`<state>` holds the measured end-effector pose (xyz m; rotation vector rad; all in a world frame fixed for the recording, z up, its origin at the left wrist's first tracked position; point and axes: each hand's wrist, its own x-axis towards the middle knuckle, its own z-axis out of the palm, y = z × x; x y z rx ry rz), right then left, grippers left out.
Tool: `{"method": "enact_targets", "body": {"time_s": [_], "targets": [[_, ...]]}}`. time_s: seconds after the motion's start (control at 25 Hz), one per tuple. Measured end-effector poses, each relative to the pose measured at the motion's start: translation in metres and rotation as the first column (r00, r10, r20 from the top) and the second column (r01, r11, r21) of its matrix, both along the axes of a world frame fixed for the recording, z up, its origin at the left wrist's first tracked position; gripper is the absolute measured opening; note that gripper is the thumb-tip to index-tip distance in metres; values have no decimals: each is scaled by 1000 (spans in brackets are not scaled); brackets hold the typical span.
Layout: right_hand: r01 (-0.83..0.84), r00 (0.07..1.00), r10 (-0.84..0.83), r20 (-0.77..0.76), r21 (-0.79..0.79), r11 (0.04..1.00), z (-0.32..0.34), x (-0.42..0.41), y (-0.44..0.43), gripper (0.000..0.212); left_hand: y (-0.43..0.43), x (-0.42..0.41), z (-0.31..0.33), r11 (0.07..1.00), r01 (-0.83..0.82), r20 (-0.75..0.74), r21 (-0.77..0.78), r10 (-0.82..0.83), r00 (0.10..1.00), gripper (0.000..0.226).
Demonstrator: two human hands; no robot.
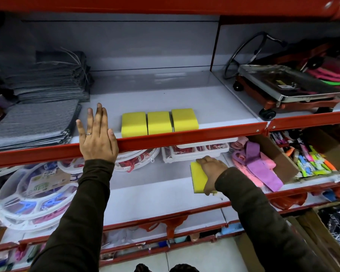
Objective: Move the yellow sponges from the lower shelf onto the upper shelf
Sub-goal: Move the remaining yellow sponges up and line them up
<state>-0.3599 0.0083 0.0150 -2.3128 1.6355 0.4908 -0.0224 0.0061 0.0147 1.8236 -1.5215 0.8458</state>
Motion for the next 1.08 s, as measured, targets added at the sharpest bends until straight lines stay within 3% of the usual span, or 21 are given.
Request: {"method": "enact_targets", "body": {"time_s": [0.24, 0.44, 0.76, 1.08], "targets": [[-46, 996, 55, 70, -119, 992, 122, 3, 23, 110, 4, -1, 2, 1000, 9, -20, 19, -9, 1000, 60], [-20, 993, 51, 106, -271, 962, 179, 0, -12, 108, 5, -2, 3, 999, 20, -33, 33, -18, 999, 61], [45, 996, -23, 80, -276, 960, 161, -4, -101, 119, 4, -1, 3, 999, 17, -26, 28, -17, 1000, 61], [-28, 998, 36, 51, -145, 989, 133, -6, -127, 101, 4, 0, 3, 999, 16, -8, 50, -16, 1000, 60]]}}
